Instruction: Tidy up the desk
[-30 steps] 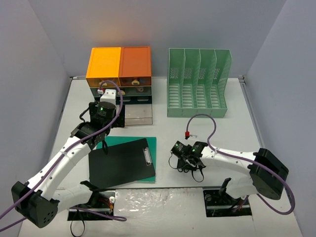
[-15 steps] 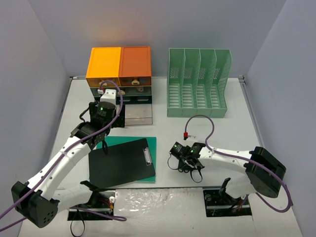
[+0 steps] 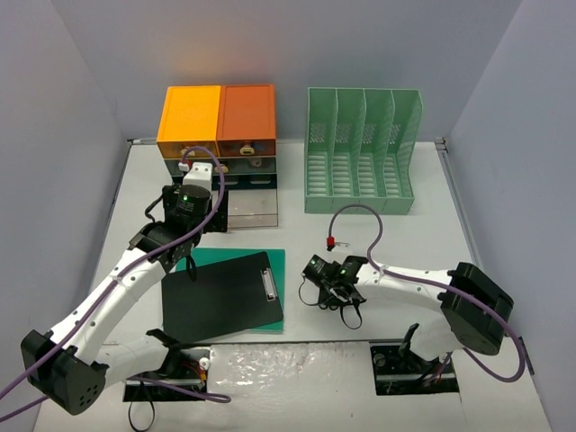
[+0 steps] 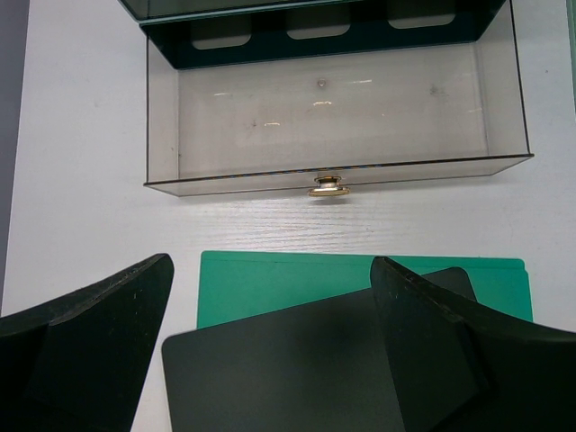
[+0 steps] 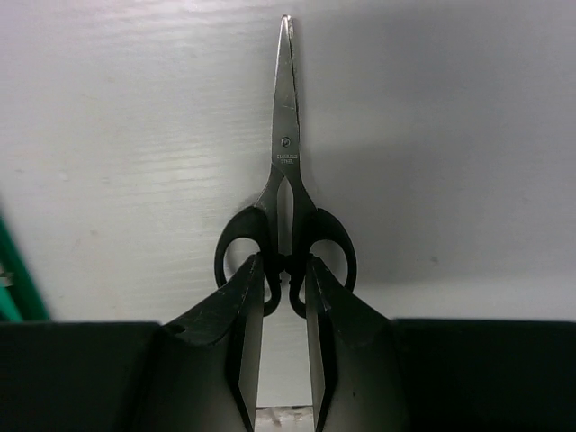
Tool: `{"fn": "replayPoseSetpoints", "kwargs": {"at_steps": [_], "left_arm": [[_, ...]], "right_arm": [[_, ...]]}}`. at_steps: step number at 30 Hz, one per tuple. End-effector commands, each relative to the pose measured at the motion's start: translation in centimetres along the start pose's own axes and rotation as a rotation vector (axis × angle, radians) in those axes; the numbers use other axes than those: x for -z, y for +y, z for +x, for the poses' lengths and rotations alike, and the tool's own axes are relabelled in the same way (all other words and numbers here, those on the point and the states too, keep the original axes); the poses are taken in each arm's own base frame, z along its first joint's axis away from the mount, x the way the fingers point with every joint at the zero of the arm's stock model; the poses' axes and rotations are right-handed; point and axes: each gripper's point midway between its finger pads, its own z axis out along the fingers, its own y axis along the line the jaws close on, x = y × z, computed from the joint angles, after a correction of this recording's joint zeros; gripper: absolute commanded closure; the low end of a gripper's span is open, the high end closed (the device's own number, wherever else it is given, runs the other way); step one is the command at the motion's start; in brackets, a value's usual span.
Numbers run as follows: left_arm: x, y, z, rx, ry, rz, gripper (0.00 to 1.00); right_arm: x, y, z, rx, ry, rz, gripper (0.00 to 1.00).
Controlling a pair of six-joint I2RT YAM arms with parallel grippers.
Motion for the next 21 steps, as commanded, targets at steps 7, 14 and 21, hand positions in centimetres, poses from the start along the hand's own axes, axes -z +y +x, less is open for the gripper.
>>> {"fn": "replayPoseSetpoints", "kwargs": {"at_steps": [7, 14, 21], "left_arm": [[0.9, 0.7, -2.5, 0.029, -0.088, -0.025, 0.11], [1.4, 1.5, -2.8, 0.044, -0.11, -0.059, 0.11], [2.2, 2.3, -3.2, 0.057, -0.133, -0.083, 0.11]], "right_arm": [[7.0, 8.5, -8.7, 0.105, -0.213, -0.15, 1.0], [9.0, 13.0, -12.5, 0.212, -0.29, -0.187, 1.0], [10.8, 18.3, -17.2, 0.295, -0.399, -0.226, 1.0]]}}
